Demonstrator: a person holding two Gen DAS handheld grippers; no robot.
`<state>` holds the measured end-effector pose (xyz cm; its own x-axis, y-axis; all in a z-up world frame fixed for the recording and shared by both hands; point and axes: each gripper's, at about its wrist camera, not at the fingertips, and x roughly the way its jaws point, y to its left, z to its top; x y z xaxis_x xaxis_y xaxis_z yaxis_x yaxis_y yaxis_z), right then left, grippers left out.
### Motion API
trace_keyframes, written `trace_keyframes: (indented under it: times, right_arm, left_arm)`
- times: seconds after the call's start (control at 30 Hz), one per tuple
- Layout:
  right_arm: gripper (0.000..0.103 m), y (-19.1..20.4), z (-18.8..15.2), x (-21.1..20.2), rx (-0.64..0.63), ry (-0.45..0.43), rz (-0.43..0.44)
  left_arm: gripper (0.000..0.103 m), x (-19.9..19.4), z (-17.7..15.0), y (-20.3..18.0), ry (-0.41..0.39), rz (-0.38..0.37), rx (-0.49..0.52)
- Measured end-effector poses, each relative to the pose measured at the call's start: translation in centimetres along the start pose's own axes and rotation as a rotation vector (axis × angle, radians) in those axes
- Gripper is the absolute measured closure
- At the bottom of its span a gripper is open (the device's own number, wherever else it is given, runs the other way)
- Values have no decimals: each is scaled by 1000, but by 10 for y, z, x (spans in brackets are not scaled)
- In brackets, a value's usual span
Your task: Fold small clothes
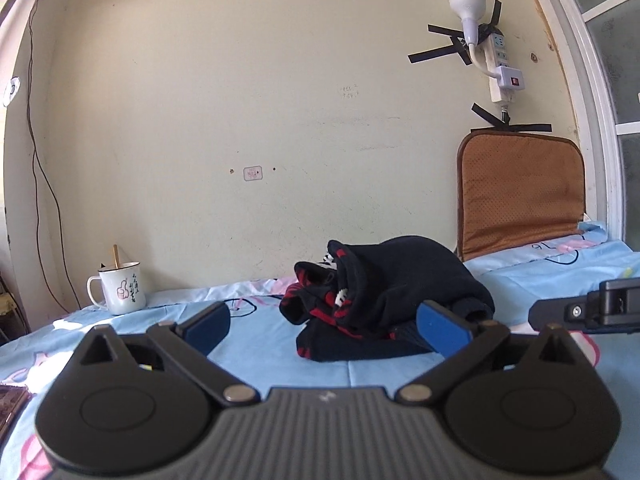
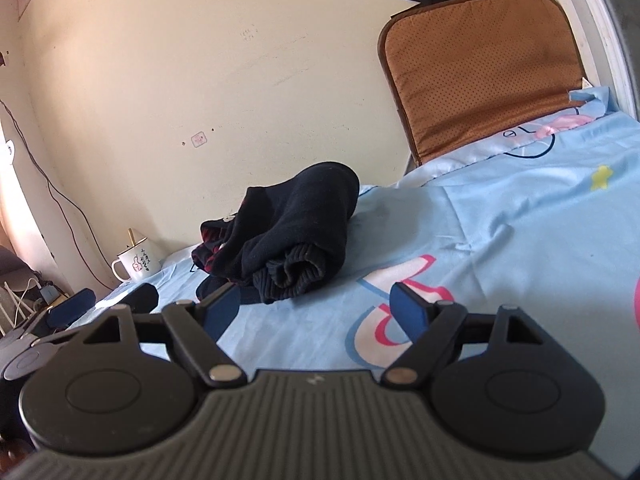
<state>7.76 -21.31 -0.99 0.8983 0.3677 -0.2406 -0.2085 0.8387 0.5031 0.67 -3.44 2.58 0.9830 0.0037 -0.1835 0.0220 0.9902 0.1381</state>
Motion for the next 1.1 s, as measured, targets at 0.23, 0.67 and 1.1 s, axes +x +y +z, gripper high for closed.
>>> trace_keyframes:
  times: [0.23, 0.67, 1.1]
  right_arm:
    - [18, -1, 0, 0, 4, -5, 24]
    - [18, -1, 0, -2, 13, -12, 52]
    - [18, 1, 0, 0, 10, -1, 59]
  left_arm:
    - [0, 3, -1, 5, 11, 5, -29]
    - [0, 23, -2, 15, 138, 1, -86]
    - [0, 26, -3, 18, 156, -20, -90]
